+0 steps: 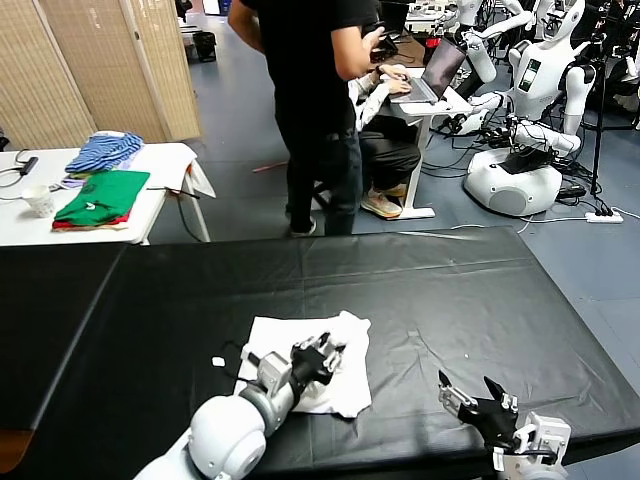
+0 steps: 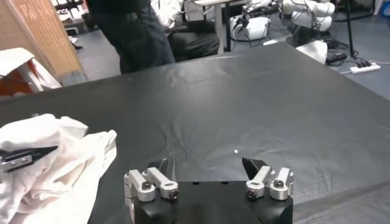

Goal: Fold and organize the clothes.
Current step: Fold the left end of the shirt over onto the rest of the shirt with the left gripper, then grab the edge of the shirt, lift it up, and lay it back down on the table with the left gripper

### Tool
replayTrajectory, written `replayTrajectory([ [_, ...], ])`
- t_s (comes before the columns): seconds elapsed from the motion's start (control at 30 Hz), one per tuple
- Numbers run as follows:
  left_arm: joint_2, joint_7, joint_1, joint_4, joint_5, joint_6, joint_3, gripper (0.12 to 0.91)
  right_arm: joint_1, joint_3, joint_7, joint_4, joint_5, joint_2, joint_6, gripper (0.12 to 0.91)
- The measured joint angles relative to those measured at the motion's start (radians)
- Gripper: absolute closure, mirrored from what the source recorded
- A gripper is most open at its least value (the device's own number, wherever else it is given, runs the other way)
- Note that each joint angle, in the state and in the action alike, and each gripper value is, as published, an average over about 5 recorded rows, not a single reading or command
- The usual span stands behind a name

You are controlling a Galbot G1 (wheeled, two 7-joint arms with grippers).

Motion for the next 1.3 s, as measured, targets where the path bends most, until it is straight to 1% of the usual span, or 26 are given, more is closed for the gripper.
replayTrajectory([
  [0.07, -0.002, -0.009, 0.006, -0.007, -0.025, -0.009, -0.001, 0.224, -0.001, 0.000, 0.000, 0.001, 0.000, 0.000, 0.000, 0.118],
  [0.1, -0.004, -0.012, 0.010, -0.011, -0.039, -0.014, -0.003, 0.185, -0.002, 0.000, 0.000, 0.002, 0.000, 0.000, 0.000, 0.118],
  [0.17, -0.006, -0.017, 0.017, -0.020, -0.072, -0.027, -0.008, 0.139, -0.003, 0.000, 0.000, 0.004, 0.000, 0.000, 0.000, 0.118],
  [0.27, -0.008, -0.026, 0.030, -0.036, -0.137, -0.061, -0.020, 0.125, -0.005, -0.002, -0.006, 0.009, -0.001, -0.003, 0.000, 0.118],
  [0.33, -0.009, -0.032, 0.038, -0.049, -0.184, -0.086, -0.030, 0.124, -0.007, -0.007, -0.022, 0.012, -0.008, -0.007, 0.000, 0.118],
  [0.4, -0.006, -0.038, 0.048, -0.063, -0.211, -0.096, -0.043, 0.124, -0.008, -0.016, -0.048, 0.016, -0.024, -0.013, 0.000, 0.118],
  [0.43, -0.004, -0.043, 0.054, -0.071, -0.212, -0.092, -0.051, 0.123, -0.010, -0.022, -0.064, 0.018, -0.037, -0.017, 0.000, 0.118],
  [0.5, 0.004, -0.055, 0.069, -0.086, -0.186, -0.064, -0.072, 0.123, -0.012, -0.041, -0.099, 0.020, -0.072, -0.025, 0.008, 0.118],
  [0.57, 0.015, -0.069, 0.087, -0.101, -0.141, -0.027, -0.097, 0.123, -0.012, -0.070, -0.136, 0.019, -0.120, -0.035, 0.041, 0.118],
  [0.63, 0.029, -0.085, 0.110, -0.113, -0.099, 0.005, -0.122, 0.123, -0.006, -0.107, -0.168, 0.014, -0.170, -0.047, 0.094, 0.118],
  [0.7, 0.043, -0.101, 0.135, -0.124, -0.063, 0.021, -0.148, 0.123, 0.004, -0.147, -0.190, 0.006, -0.210, -0.060, 0.139, 0.118],
  [0.77, 0.056, -0.106, 0.161, -0.136, -0.026, 0.034, -0.173, 0.123, 0.014, -0.183, -0.201, -0.003, -0.237, -0.073, 0.167, 0.118],
  [0.83, 0.067, -0.094, 0.186, -0.149, 0.008, 0.060, -0.195, 0.123, 0.023, -0.210, -0.205, -0.012, -0.251, -0.084, 0.182, 0.118],
  [0.87, 0.072, -0.083, 0.198, -0.157, 0.019, 0.077, -0.203, 0.123, 0.026, -0.219, -0.206, -0.016, -0.255, -0.089, 0.187, 0.118],
  [0.93, 0.079, -0.049, 0.223, -0.175, 0.029, 0.105, -0.214, 0.123, 0.032, -0.229, -0.206, -0.023, -0.258, -0.098, 0.194, 0.118],
  [0.97, 0.081, -0.031, 0.236, -0.186, 0.030, 0.111, -0.216, 0.123, 0.034, -0.231, -0.206, -0.026, -0.258, -0.102, 0.196, 0.118],
  [1.03, 0.081, 0.002, 0.263, -0.208, 0.028, 0.113, -0.217, 0.123, 0.039, -0.230, -0.206, -0.028, -0.256, -0.112, 0.199, 0.118],
  [1.13, 0.077, 0.031, 0.305, -0.244, 0.023, 0.107, -0.214, 0.123, 0.048, -0.220, -0.206, -0.024, -0.240, -0.127, 0.200, 0.118],
  [1.3, 0.068, 0.044, 0.356, -0.269, 0.027, 0.096, -0.209, 0.123, 0.056, -0.191, -0.207, -0.012, -0.210, -0.147, 0.197, 0.118],
])
